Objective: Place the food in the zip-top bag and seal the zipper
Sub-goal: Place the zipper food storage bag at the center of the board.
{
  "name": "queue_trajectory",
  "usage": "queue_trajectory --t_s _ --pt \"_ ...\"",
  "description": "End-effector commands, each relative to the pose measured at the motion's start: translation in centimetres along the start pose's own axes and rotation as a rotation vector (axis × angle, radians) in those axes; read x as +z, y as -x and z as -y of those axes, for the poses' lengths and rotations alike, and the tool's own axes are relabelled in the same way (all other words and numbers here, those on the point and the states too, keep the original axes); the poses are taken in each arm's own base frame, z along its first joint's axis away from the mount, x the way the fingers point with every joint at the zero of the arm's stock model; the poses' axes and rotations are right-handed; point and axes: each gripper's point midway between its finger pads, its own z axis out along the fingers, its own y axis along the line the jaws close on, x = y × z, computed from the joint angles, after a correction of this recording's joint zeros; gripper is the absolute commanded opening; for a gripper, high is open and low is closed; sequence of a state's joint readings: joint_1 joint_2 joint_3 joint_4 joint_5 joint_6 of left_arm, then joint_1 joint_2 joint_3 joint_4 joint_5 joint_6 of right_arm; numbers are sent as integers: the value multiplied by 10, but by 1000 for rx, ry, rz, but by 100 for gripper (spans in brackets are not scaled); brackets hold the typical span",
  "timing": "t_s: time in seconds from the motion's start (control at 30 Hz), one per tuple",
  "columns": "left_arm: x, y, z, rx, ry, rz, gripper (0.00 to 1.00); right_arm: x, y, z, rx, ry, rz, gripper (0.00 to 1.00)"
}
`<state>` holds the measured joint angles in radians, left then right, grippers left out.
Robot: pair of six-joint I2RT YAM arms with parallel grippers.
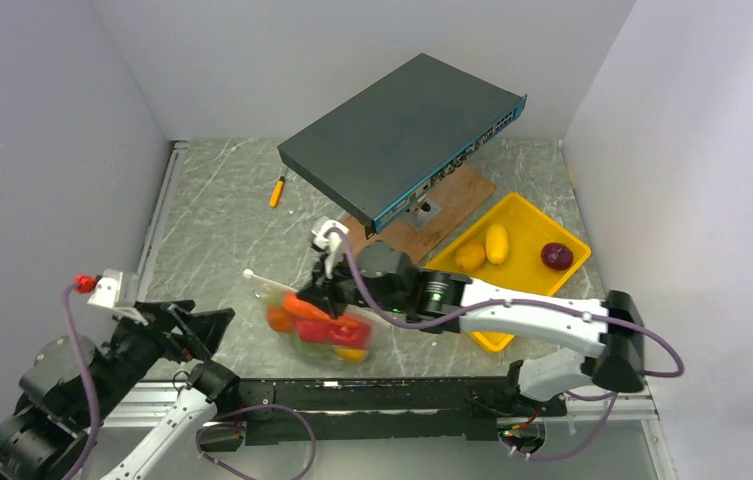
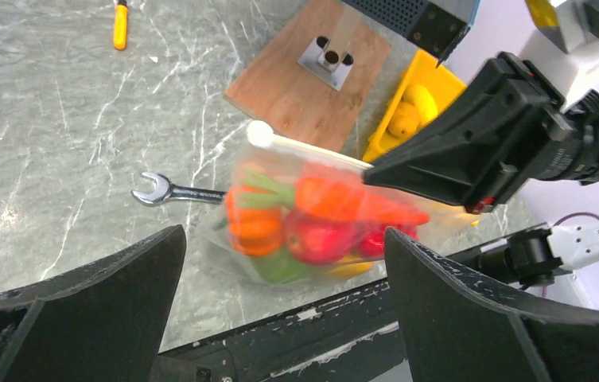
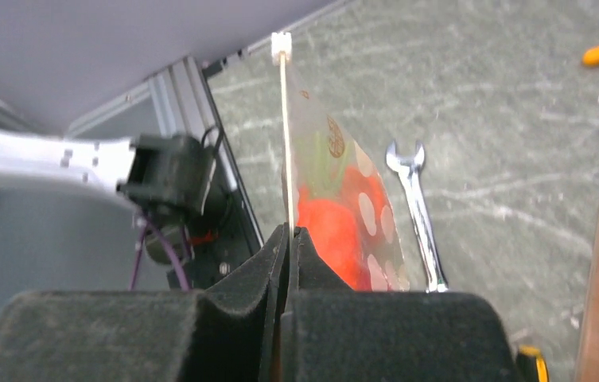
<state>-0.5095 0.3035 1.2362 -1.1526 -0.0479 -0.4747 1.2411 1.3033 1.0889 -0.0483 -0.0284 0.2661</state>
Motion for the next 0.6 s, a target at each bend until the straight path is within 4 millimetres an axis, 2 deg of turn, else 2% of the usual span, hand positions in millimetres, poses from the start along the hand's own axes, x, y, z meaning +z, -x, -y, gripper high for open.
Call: queue_trajectory --t_s 0.0,0.1,0.27,0.4,0.47,0.57 --pt "-21 11 -3 -89 13 94 100 34 87 -10 23 -70 224 0" --pt "-43 24 4 -89 -30 148 100 64 97 -14 80 -69 235 0" --pt "-89 55 -1 -92 -4 292 100 102 104 -42 251 59 253 0" --pt "-107 63 -6 -107 3 363 100 127 105 -51 267 152 254 0" --pt "-110 63 -8 -116 8 377 100 142 98 -29 237 100 252 0" --pt "-110 62 -10 -130 10 379 100 171 78 33 232 -68 208 0"
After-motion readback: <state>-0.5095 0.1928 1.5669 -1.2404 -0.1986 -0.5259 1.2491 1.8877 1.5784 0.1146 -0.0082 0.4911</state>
